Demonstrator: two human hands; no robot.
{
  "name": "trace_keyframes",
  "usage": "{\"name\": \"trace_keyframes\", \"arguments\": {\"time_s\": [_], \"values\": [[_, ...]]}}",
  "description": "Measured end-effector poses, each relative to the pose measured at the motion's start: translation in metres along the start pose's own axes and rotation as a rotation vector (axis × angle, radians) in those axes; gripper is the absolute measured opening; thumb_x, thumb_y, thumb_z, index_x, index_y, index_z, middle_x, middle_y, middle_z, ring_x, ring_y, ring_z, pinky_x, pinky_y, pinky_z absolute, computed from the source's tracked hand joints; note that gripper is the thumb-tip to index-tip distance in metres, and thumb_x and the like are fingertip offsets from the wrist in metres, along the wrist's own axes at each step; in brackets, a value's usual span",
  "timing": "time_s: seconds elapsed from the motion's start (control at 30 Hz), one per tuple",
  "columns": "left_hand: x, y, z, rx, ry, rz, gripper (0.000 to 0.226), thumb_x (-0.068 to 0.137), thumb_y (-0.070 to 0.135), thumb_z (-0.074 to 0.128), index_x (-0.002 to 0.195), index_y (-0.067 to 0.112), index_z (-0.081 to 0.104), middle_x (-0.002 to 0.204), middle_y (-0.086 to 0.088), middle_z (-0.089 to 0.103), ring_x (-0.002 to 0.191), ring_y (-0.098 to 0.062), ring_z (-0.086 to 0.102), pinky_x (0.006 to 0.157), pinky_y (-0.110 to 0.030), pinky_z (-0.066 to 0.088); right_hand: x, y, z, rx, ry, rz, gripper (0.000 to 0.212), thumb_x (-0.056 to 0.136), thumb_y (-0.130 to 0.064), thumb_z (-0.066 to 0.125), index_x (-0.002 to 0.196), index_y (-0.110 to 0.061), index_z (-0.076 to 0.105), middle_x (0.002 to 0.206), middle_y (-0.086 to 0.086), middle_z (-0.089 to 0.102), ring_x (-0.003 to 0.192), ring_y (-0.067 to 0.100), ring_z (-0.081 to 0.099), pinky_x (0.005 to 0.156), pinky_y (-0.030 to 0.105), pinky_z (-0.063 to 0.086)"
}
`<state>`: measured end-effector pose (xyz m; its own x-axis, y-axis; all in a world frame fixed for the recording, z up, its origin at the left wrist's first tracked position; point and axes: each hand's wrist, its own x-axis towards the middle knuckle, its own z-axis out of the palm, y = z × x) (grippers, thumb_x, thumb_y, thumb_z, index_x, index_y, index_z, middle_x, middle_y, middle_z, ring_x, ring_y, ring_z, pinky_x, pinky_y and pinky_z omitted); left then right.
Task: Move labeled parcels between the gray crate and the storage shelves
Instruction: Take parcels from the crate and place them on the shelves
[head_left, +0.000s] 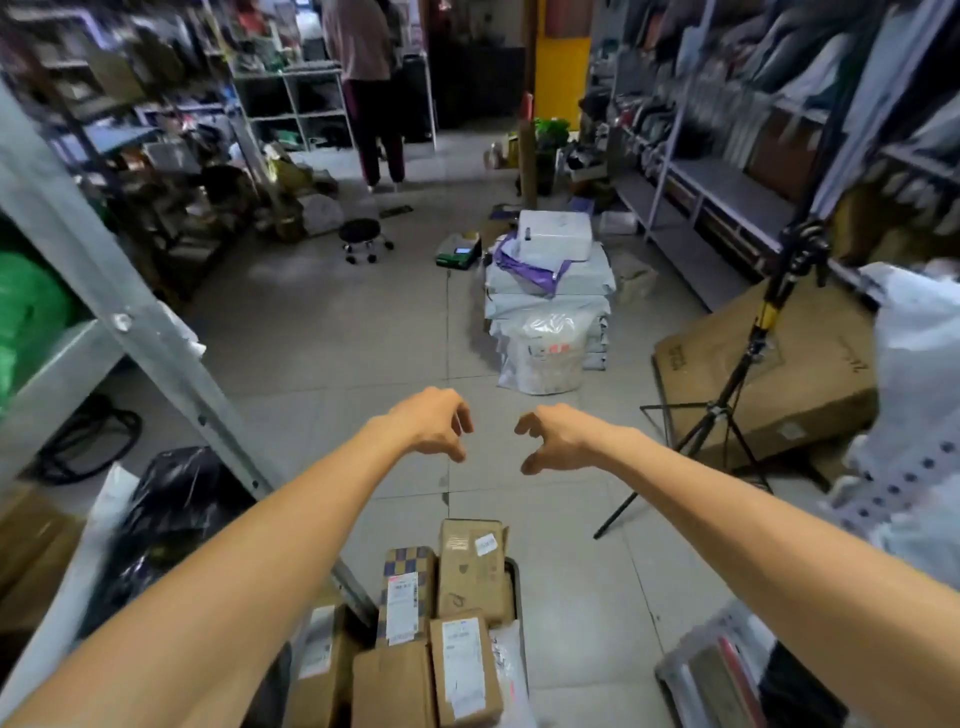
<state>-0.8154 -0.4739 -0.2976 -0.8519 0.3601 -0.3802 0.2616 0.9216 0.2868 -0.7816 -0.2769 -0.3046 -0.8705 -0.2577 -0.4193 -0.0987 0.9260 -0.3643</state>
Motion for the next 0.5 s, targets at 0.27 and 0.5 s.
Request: {"name": "trace_keyframes", "arguments": {"time_s": [0.27,0.5], "values": [[-0.023,0.105,0.047,0.21,-0.212,0.34,0.04,0.078,0.029,0.079,0.113,0.018,0.065,0.112,-0.001,0.066,0.096,-0.02,0.062,0.08,-0.033,0.051,-0.142,0.044,0.056,0.1,0.085,0.34,0.07,0.084,-0.034,0.071,0.144,-0.013,0.041,0.138,0.011,0.052,0.121,0.027,0.053,0.098,0.037,0.047],[-0.078,0.244,0.097,0.316,-0.27,0.689,0.04,0.077,0.034,0.078,0.112,0.02,0.065,0.109,0.001,0.066,0.096,-0.019,0.061,0.082,-0.034,0.052,-0.292,0.083,0.093,0.222,0.203,0.599,0.058,0.085,-0.032,0.07,0.133,-0.005,0.051,0.124,0.013,0.058,0.112,0.028,0.056,0.09,0.036,0.047]]}}
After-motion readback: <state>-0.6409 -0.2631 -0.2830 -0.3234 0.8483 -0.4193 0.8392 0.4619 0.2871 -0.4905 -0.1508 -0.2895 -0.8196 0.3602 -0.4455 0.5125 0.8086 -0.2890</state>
